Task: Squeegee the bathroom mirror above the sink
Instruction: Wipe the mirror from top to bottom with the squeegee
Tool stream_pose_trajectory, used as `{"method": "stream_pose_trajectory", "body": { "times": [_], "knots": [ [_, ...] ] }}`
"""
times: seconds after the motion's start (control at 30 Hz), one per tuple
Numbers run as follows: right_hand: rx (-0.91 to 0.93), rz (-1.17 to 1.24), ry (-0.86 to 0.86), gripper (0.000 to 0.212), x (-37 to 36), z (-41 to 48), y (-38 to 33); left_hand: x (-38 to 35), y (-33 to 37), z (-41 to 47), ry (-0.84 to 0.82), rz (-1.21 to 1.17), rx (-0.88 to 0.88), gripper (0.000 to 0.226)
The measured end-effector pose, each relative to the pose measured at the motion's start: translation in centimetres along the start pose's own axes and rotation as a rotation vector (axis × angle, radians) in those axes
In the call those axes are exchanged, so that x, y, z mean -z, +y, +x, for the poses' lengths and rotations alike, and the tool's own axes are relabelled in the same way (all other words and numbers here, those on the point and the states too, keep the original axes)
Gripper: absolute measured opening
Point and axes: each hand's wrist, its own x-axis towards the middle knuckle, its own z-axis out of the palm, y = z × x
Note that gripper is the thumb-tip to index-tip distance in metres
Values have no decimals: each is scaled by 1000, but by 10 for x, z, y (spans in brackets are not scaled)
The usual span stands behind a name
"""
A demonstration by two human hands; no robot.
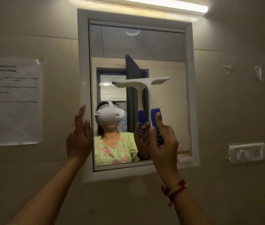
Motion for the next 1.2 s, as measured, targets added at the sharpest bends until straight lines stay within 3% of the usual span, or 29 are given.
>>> {"method": "stream_pose_trajectory", "body": {
  "times": [0.3,0.57,0.83,1.07,1.2],
  "knots": [
    [-38,3,-38,51,10,-73,10,-4,-3,-1,21,-58,-24,42],
    [-57,25,30,48,-3,-34,7,-6,-4,0,63,-48,-11,41],
    [-106,46,-42,50,8,-123,21,-8,-7,-2,67,-64,-10,42],
    [-75,73,23,48,-4,-64,12,-7,-10,0,44,-96,-23,42],
    [-109,112,50,47,-9,-85,10,-6,-9,0,58,-94,-40,40]
  ]
}}
